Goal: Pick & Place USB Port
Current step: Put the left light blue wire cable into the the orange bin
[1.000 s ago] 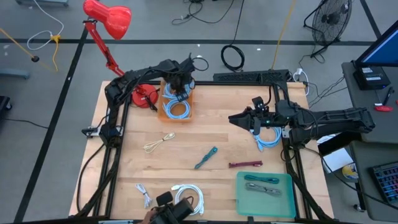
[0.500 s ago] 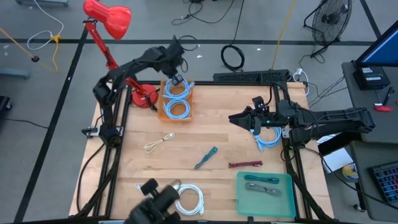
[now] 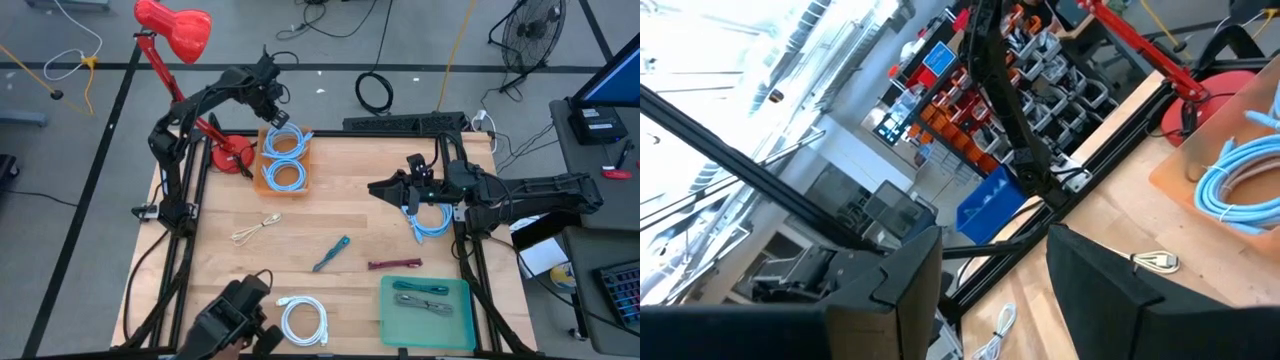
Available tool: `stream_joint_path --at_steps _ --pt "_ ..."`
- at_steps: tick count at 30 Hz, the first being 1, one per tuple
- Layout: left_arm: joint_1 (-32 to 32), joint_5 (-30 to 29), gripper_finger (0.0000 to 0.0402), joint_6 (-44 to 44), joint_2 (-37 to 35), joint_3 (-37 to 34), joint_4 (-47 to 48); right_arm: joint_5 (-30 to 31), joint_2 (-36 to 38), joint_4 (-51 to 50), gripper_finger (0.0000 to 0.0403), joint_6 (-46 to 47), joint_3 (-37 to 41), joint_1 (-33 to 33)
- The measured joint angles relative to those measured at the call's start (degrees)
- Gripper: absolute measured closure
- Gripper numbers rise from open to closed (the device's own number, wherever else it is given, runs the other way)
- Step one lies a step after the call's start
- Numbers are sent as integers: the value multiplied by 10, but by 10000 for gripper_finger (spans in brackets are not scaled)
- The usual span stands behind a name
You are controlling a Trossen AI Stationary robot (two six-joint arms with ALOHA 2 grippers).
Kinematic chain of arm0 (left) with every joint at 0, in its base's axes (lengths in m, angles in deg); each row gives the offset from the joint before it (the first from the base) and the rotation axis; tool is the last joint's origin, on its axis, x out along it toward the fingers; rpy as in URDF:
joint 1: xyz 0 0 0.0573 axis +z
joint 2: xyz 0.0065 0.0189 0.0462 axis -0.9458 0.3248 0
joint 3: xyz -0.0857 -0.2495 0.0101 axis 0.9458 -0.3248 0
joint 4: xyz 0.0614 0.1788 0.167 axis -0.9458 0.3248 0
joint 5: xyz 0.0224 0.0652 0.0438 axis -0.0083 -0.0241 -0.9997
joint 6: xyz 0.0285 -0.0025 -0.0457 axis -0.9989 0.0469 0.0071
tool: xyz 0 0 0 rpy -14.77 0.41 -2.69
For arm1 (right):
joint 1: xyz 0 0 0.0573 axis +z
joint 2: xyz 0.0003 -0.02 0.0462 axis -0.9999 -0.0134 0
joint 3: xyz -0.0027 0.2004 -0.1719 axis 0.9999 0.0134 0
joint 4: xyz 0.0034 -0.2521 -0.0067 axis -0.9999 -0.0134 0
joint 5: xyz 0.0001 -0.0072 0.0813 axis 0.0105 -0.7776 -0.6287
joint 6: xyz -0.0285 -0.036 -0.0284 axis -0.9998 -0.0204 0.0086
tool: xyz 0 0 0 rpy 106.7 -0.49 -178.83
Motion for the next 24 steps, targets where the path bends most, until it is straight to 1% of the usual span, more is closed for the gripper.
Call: stream_joint_path --at_steps 5,10,15,22,24 --pt "-12 4 401 -1 5 0 -3 1 0 0 232 -1 0 0" --pt "-29 1 401 -4 30 0 0 5 0 0 232 -6 0 0" --pt "-43 -39 401 -5 45 0 -11 4 0 0 232 -2 0 0" --pt "-40 -42 401 -4 45 0 -19 3 0 -1 232 -2 0 4" --pt "-40 -29 401 -2 45 0 -20 3 0 -1 232 -1 0 4"
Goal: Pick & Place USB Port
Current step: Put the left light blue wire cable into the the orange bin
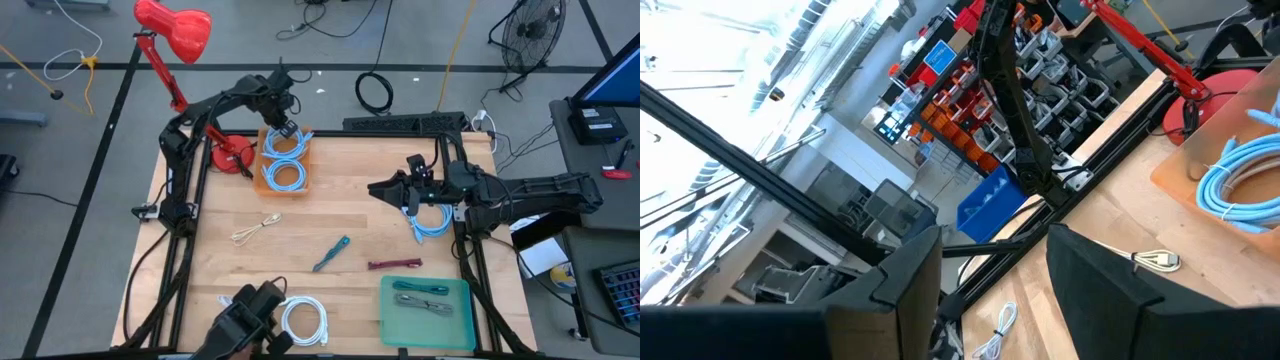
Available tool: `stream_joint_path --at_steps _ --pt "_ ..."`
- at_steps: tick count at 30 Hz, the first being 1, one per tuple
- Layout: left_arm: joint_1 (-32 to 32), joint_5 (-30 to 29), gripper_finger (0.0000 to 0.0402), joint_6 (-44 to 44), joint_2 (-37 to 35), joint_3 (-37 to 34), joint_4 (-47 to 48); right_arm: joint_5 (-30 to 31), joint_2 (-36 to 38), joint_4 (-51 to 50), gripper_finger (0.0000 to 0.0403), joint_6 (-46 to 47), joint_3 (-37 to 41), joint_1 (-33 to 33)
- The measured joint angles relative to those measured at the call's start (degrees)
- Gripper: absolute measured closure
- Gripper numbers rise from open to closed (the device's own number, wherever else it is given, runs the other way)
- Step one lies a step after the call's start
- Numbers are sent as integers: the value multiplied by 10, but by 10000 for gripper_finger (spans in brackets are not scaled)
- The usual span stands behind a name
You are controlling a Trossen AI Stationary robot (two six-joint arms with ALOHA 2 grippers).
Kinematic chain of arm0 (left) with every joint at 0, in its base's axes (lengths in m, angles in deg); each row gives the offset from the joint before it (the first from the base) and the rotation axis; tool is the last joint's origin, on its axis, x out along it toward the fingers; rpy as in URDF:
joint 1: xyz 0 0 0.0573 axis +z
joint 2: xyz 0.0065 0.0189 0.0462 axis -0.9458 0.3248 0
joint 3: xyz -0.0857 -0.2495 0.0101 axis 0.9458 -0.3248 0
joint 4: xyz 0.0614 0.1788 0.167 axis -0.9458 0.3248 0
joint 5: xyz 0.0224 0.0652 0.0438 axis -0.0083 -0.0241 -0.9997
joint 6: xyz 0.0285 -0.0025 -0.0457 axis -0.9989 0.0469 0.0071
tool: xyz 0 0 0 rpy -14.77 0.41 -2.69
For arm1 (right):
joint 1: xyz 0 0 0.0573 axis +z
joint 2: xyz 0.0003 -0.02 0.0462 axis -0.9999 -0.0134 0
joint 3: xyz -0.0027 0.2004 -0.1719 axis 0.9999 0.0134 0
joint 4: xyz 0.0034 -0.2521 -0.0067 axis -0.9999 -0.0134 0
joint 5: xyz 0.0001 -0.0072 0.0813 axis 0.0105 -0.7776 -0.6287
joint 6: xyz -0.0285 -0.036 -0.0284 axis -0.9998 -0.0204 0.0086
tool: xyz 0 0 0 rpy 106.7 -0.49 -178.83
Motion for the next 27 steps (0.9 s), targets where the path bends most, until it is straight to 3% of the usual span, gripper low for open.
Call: stream_joint_path --at_steps 27 --pt "16 -3 402 -4 -17 0 -19 0 0 -5 232 1 0 0"
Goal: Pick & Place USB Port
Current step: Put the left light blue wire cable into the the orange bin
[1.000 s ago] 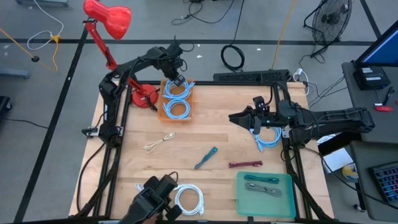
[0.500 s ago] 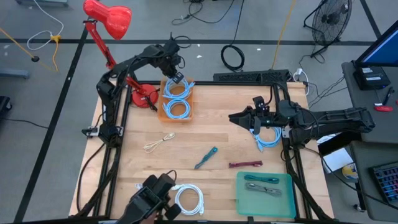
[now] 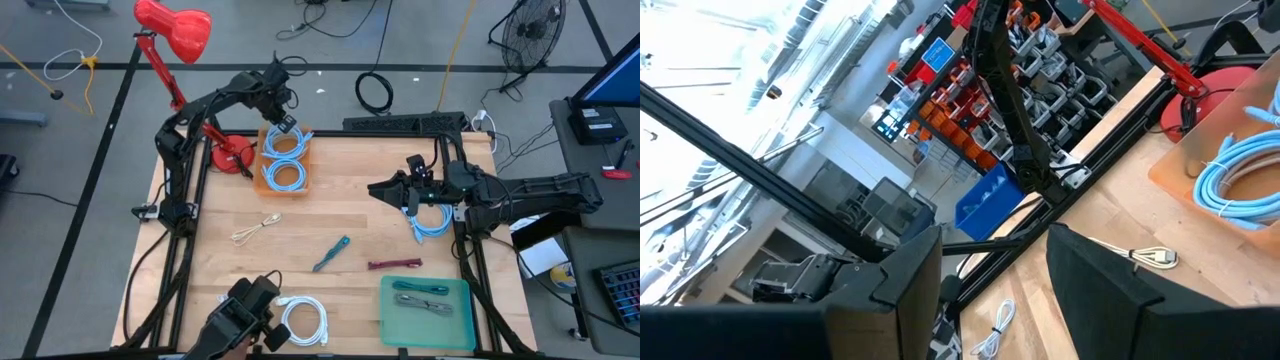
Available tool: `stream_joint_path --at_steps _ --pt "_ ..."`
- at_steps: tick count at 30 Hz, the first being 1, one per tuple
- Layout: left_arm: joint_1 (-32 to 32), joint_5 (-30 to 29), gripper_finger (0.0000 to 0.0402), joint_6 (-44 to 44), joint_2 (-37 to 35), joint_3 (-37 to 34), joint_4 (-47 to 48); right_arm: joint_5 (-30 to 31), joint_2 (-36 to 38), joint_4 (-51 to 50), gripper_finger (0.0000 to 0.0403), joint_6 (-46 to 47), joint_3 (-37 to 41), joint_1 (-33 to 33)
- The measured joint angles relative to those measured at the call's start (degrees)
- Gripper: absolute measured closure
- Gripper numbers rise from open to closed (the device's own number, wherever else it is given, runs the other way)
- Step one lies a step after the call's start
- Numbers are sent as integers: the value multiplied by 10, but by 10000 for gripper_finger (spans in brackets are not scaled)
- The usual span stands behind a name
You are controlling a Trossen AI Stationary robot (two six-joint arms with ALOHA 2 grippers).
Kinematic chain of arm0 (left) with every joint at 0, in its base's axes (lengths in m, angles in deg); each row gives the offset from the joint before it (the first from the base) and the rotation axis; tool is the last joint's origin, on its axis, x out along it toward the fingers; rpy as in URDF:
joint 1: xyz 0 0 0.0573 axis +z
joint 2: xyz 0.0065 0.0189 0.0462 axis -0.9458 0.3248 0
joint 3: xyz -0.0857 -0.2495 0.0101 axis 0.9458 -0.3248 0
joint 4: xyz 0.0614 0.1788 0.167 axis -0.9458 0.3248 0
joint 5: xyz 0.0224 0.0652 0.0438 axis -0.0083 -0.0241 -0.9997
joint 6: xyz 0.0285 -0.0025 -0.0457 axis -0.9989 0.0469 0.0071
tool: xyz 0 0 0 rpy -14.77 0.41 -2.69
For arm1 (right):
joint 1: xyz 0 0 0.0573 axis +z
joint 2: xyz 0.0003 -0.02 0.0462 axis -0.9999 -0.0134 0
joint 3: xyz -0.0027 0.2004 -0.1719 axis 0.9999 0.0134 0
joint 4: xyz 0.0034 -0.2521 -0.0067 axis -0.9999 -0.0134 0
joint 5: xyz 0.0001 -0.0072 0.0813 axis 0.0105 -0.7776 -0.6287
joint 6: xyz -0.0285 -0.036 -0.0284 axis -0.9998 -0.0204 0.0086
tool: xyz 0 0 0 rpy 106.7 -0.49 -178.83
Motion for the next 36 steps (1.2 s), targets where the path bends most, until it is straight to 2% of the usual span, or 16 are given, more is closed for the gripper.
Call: stream_joint_path --at_steps 36 --pt "-13 -6 402 0 24 0 4 12 0 -9 232 0 0 2"
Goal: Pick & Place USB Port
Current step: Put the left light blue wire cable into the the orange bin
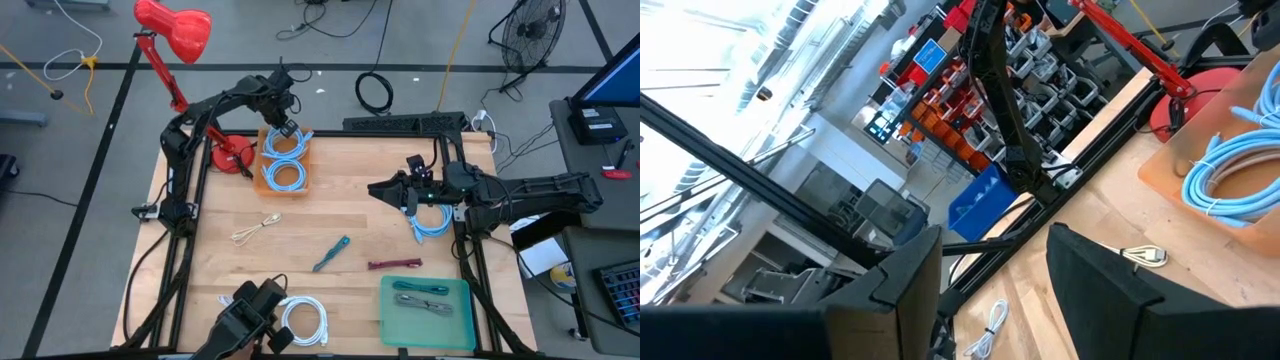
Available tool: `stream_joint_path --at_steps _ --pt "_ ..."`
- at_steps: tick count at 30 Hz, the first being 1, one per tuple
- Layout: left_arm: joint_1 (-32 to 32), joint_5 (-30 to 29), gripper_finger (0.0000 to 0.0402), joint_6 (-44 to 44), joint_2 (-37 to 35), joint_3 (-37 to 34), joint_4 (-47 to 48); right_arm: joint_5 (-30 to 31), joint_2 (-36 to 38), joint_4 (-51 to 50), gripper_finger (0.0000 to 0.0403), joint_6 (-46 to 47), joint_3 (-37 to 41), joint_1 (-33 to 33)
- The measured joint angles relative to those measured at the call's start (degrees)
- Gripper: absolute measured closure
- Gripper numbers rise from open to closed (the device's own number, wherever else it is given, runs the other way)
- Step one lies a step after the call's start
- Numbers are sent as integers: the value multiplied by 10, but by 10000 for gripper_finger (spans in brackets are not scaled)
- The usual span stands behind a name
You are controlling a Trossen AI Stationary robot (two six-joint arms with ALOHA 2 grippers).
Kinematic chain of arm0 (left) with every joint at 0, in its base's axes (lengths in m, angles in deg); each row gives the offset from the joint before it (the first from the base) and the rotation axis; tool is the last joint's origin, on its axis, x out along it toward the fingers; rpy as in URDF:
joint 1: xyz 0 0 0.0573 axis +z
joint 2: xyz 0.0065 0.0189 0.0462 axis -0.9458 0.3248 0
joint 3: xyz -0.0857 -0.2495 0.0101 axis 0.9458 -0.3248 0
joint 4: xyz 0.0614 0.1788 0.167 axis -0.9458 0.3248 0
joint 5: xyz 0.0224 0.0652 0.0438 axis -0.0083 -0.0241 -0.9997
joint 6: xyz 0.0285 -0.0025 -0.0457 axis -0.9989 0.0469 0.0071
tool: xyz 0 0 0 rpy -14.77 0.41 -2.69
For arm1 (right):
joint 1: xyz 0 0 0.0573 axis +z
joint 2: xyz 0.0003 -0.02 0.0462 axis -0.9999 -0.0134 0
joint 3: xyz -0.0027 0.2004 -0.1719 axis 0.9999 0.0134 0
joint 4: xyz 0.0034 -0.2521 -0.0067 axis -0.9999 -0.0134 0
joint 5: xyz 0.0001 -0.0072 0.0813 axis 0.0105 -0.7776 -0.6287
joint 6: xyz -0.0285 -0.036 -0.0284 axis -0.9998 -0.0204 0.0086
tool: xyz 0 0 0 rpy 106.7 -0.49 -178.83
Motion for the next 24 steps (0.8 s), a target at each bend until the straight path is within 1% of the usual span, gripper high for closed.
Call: stream_joint_path --at_steps 4,13,17,24 --pt "0 -4 402 -4 3 0 -5 1 0 0 232 -1 0 0" --pt "-13 0 402 -9 37 2 6 3 0 -1 232 -2 0 0" --pt "-21 -12 402 -11 39 1 -10 3 0 -8 232 -1 0 0" --pt "-20 -3 402 -7 40 1 -17 3 0 -10 232 -1 0 0"
